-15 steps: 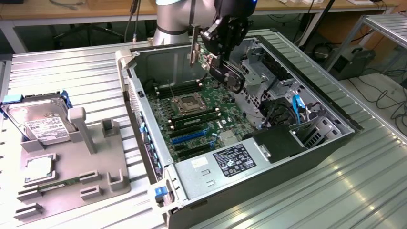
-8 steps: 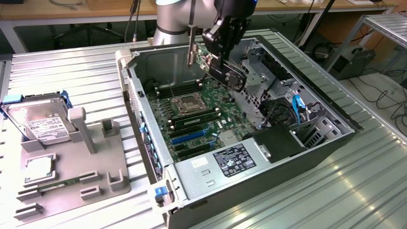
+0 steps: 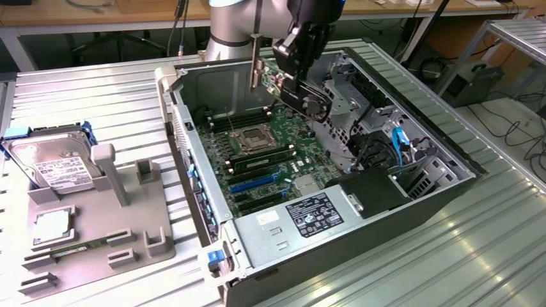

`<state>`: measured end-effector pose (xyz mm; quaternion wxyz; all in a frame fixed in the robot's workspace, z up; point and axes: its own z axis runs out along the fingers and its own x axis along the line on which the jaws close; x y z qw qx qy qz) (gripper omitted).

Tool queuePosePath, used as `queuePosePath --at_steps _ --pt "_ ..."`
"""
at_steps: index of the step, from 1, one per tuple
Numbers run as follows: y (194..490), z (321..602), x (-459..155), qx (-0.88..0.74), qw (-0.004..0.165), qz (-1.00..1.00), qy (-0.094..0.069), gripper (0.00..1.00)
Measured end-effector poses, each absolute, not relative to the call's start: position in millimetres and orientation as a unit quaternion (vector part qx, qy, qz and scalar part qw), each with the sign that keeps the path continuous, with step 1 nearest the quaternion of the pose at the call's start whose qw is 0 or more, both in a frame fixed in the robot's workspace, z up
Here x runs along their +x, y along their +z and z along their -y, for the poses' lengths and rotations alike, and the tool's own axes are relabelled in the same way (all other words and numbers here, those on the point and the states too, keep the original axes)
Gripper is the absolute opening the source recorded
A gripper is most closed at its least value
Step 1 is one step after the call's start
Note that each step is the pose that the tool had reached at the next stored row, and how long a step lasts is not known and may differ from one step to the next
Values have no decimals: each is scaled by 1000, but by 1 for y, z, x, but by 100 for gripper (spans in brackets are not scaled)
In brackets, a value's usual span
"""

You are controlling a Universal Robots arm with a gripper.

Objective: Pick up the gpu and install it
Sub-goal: 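Insert the gpu into the slot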

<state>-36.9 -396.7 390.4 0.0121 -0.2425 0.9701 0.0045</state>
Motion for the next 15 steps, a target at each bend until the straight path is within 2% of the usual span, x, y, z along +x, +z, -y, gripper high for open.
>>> queuePosePath --at_steps 15 --pt "390 397 -37 -309 12 -951 5 26"
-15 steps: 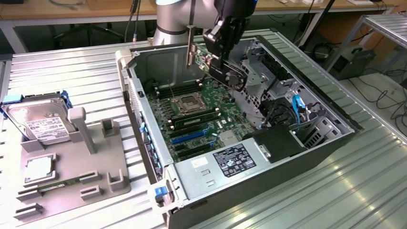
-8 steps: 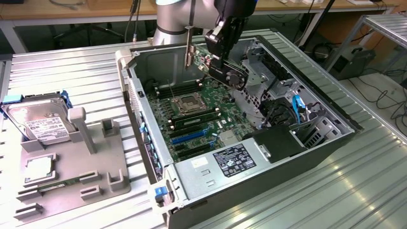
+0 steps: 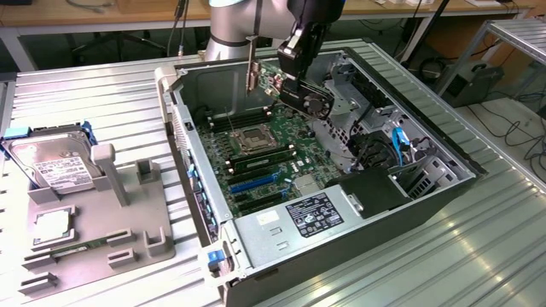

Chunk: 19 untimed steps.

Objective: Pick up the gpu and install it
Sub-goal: 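Insert the gpu into the slot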

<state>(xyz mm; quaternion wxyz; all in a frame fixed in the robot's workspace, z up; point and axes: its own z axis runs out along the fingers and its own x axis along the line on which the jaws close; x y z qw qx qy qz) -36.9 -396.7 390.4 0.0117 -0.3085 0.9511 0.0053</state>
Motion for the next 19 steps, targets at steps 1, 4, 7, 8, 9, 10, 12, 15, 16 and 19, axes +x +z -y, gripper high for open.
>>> queuePosePath --at_steps 1,4,7,8,9,10,12,15,16,19 --pt "390 397 -37 -313 12 -950 5 26" --pt "390 397 -37 -325 12 -946 6 26" --pt "390 397 -37 -337 12 -941 6 26" --pt "390 397 -37 -343 12 -939 6 26" --pt "390 397 -37 -347 11 -938 6 26" --pt "390 397 -37 -351 11 -936 6 26" --pt "390 397 -37 -361 11 -933 6 26" --pt "390 397 -37 -373 11 -928 6 26" --pt "390 397 -37 -377 11 -926 6 26" --pt "390 397 -37 -396 11 -918 6 26"
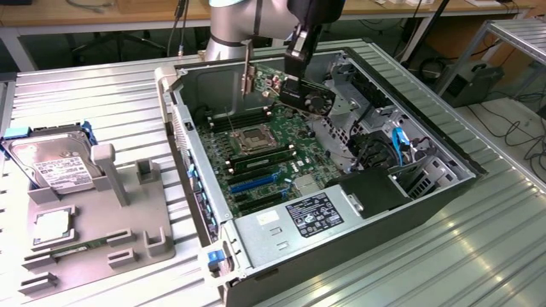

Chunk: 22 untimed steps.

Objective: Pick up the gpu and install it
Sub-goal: 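Insert the gpu into the slot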

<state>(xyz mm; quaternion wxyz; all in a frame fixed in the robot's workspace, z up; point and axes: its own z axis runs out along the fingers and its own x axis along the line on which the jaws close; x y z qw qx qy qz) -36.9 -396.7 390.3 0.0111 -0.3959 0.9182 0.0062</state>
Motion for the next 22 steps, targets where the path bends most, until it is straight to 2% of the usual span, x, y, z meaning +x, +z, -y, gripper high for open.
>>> queuePosePath --at_steps 22 --pt "390 397 -37 -500 10 -866 7 26"
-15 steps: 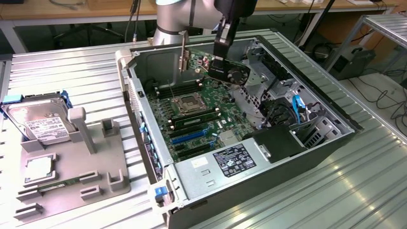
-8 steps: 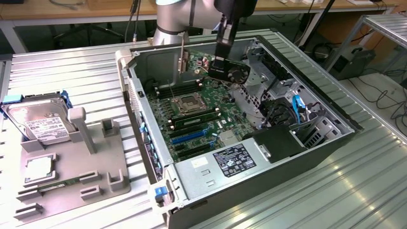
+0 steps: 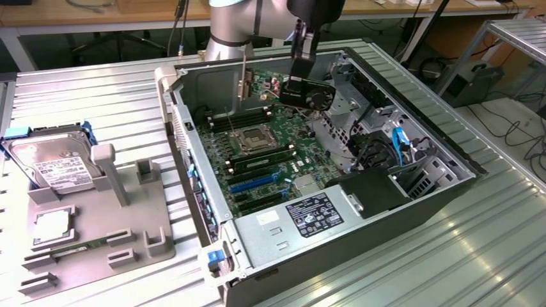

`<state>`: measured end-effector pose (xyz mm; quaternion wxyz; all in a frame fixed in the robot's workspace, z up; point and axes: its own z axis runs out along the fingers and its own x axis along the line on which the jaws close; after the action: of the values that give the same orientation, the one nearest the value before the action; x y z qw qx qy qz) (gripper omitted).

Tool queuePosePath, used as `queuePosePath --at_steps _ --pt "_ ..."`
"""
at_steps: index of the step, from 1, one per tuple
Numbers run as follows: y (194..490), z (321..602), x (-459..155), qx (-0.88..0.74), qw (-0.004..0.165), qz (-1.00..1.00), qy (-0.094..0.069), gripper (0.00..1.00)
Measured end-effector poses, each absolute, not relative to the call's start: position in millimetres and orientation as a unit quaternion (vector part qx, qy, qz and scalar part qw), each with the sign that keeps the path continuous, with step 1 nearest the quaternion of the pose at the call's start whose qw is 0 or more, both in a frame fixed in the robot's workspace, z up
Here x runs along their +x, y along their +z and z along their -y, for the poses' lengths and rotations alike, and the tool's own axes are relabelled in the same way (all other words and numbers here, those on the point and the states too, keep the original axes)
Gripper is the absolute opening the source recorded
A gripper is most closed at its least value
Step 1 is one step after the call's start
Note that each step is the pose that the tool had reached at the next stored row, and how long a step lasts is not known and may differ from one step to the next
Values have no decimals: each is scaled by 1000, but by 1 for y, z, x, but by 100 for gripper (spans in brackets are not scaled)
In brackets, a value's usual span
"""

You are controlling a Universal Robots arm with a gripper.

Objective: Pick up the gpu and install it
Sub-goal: 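Insert the gpu into the slot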

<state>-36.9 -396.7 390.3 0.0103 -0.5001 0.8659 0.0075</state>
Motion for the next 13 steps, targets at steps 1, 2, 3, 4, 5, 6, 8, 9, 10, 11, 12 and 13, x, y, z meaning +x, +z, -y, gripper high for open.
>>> queuePosePath --at_steps 1,2,3,4,5,6,8,9,10,11,12,13 --pt "390 397 -37 -506 10 -862 8 26" --pt "390 397 -37 -511 10 -860 8 26" --pt "390 397 -37 -515 10 -857 8 26" --pt "390 397 -37 -518 10 -855 8 26" --pt "390 397 -37 -522 10 -853 8 26" --pt "390 397 -37 -526 10 -851 8 26" --pt "390 397 -37 -533 10 -846 8 26" --pt "390 397 -37 -536 10 -844 8 26" --pt "390 397 -37 -540 10 -842 8 26" --pt "390 397 -37 -544 10 -839 8 26" --pt "390 397 -37 -547 10 -837 8 26" --pt "390 397 -37 -551 10 -834 8 26"
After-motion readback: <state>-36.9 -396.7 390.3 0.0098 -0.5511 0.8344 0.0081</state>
